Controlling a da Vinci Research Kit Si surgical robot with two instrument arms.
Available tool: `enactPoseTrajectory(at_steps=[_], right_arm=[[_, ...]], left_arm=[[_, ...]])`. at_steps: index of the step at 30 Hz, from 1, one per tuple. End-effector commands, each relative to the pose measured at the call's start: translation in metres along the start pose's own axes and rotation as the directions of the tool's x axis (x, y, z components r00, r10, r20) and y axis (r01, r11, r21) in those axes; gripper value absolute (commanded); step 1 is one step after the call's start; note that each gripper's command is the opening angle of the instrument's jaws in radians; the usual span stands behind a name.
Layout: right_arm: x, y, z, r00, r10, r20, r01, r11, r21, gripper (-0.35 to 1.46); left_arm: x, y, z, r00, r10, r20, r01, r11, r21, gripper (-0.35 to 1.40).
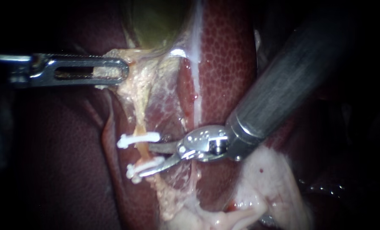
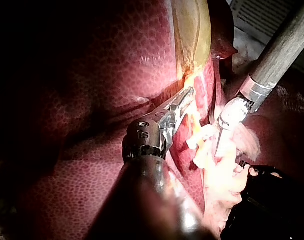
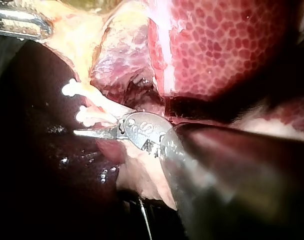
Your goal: Go to the cutting position left tube
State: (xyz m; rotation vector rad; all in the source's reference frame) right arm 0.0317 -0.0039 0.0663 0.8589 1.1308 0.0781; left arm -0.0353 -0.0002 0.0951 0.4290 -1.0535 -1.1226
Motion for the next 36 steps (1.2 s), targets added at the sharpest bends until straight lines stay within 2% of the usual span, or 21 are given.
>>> enactPoseTrajectory(at_steps=[1, 9, 19, 36], right_arm=[[0.0, 0.0001, 0.0002, 1.0, 0.006, -0.005, -0.006, 1.0, 0.002, 1.23], [0.0004, 0.0008, 0.0014, 0.998, 0.048, -0.029, -0.048, 0.999, 0.005, 1.23], [0.001, 0.0014, 0.0026, 0.985, 0.144, -0.094, -0.144, 0.99, 0.014, 1.23], [0.0006, 0.0018, 0.0045, 0.979, 0.18, -0.092, -0.178, 0.984, 0.023, 1.23]], left_arm=[[0.0001, 0.0, 0.0001, 1.0, 0.001, 0.0, -0.001, 1.0, 0.001, -0.35], [0.0003, -0.0001, 0.0004, 1.0, 0.002, 0.0, -0.002, 1.0, 0.004, -0.35], [0.0003, -0.0002, 0.0006, 1.0, 0.002, -0.001, -0.002, 1.0, 0.005, -0.35], [0.0003, -0.0002, 0.0007, 1.0, 0.001, -0.001, -0.001, 1.0, 0.005, -0.35]])
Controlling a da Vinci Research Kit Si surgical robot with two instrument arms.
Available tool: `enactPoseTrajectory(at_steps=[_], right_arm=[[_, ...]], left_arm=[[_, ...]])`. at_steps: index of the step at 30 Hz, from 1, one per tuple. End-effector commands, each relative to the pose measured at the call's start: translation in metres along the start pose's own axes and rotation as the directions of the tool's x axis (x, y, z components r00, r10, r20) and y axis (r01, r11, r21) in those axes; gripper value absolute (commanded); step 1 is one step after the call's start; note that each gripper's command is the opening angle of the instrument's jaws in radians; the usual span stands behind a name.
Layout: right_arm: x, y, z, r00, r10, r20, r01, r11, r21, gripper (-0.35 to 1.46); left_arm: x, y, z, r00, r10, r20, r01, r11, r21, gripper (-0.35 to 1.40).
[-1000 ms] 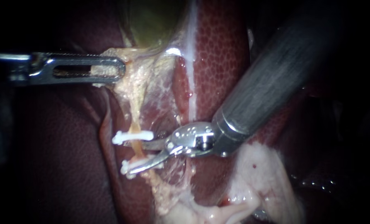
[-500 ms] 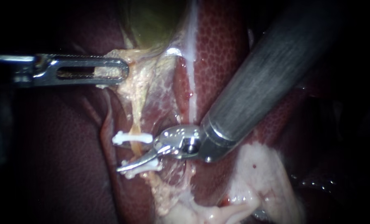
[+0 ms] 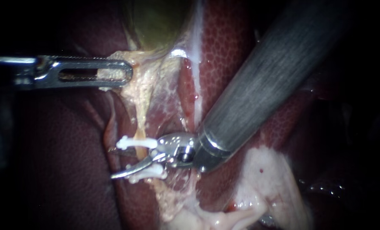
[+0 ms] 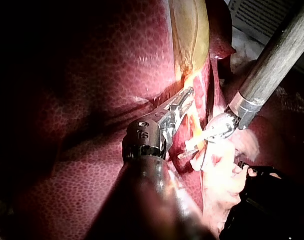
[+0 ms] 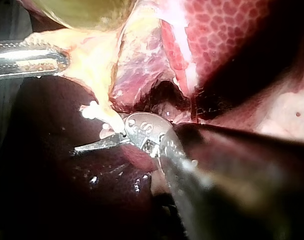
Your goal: Go to the cutting position left tube
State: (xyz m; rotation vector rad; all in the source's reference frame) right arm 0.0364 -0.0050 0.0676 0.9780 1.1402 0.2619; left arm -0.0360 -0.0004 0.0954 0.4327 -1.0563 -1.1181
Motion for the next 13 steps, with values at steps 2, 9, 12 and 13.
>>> enactPoseTrajectory(at_steps=[2, 9, 12, 13], right_arm=[[0.0, 0.0001, -0.0001, 1.0, -0.001, 0.0, 0.001, 1.0, 0.0, 1.23], [0.0, 0.0, -0.0001, 1.0, -0.001, 0.0, 0.001, 1.0, 0.0, 1.23], [-0.0001, 0.0, -0.0001, 1.0, -0.001, 0.001, 0.001, 1.0, 0.001, 1.23], [-0.0001, 0.0, -0.0002, 1.0, -0.001, 0.001, 0.001, 1.0, 0.001, 1.23]], left_arm=[[0.0, 0.0, 0.0, 1.0, 0.0, 0.0, 0.0, 1.0, -0.001, -0.35], [0.0, 0.0, 0.0, 1.0, 0.0, 0.0, 0.0, 1.0, -0.001, -0.35], [0.0, 0.0, 0.0, 1.0, 0.0, 0.0, 0.0, 1.0, -0.001, -0.35], [0.0, 0.0, 0.0, 1.0, 0.0, 0.0, 0.0, 1.0, -0.001, -0.35]])
